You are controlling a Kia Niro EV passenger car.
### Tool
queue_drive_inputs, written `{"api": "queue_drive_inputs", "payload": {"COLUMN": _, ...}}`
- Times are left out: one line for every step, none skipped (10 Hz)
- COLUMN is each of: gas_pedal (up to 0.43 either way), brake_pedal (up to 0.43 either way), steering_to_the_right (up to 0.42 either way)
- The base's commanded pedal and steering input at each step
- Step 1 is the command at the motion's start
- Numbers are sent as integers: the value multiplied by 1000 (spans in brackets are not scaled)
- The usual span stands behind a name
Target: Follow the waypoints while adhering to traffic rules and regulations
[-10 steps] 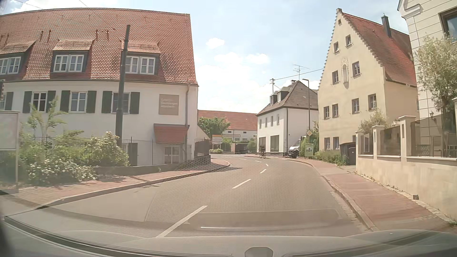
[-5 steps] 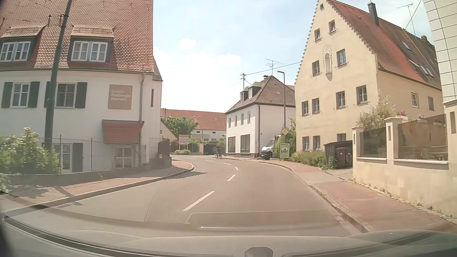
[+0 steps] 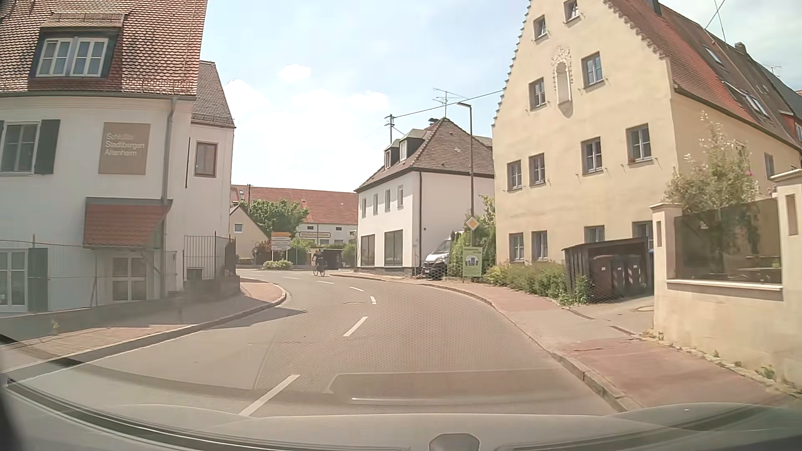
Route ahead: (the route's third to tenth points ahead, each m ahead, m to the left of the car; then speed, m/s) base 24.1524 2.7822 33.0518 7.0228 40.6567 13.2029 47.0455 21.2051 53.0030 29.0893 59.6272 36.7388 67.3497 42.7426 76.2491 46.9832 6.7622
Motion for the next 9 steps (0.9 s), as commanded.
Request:
{"api": "queue_drive_inputs", "payload": {"gas_pedal": 157, "brake_pedal": 0, "steering_to_the_right": 37}}
{"api": "queue_drive_inputs", "payload": {"gas_pedal": 157, "brake_pedal": 0, "steering_to_the_right": 35}}
{"api": "queue_drive_inputs", "payload": {"gas_pedal": 157, "brake_pedal": 0, "steering_to_the_right": 34}}
{"api": "queue_drive_inputs", "payload": {"gas_pedal": 157, "brake_pedal": 0, "steering_to_the_right": 33}}
{"api": "queue_drive_inputs", "payload": {"gas_pedal": 157, "brake_pedal": 0, "steering_to_the_right": 24}}
{"api": "queue_drive_inputs", "payload": {"gas_pedal": 157, "brake_pedal": 0, "steering_to_the_right": 11}}
{"api": "queue_drive_inputs", "payload": {"gas_pedal": 157, "brake_pedal": 0, "steering_to_the_right": 6}}
{"api": "queue_drive_inputs", "payload": {"gas_pedal": 157, "brake_pedal": 0, "steering_to_the_right": 1}}
{"api": "queue_drive_inputs", "payload": {"gas_pedal": 157, "brake_pedal": 0, "steering_to_the_right": -1}}
